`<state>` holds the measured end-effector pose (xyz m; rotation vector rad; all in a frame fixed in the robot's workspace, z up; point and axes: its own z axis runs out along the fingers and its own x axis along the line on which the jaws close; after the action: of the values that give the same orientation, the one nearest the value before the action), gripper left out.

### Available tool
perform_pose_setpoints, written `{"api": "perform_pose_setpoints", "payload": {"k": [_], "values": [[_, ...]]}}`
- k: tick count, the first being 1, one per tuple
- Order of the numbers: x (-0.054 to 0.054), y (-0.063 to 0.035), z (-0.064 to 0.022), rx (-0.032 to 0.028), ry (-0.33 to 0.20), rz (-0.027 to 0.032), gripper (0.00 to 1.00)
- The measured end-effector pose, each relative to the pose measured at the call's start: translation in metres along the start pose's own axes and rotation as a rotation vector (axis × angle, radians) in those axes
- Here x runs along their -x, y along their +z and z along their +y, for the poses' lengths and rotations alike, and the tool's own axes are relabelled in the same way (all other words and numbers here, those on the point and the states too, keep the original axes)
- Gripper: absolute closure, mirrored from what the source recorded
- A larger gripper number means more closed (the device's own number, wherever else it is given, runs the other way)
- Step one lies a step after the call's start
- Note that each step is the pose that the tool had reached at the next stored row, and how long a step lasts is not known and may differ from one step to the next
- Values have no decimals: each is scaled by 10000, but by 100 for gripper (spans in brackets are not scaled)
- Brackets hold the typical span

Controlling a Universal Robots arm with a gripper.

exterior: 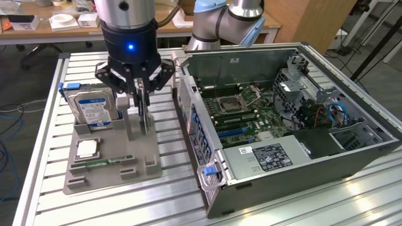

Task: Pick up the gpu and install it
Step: 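Pick up the gpu and move the gpu toward the slot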

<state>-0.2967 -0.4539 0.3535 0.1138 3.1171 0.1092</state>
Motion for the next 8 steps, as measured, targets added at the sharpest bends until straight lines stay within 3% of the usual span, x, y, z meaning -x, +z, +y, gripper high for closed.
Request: {"api": "perform_pose_setpoints", "payload": {"k": [8], "values": [[1, -44, 3, 0, 0, 0, 74]]}}
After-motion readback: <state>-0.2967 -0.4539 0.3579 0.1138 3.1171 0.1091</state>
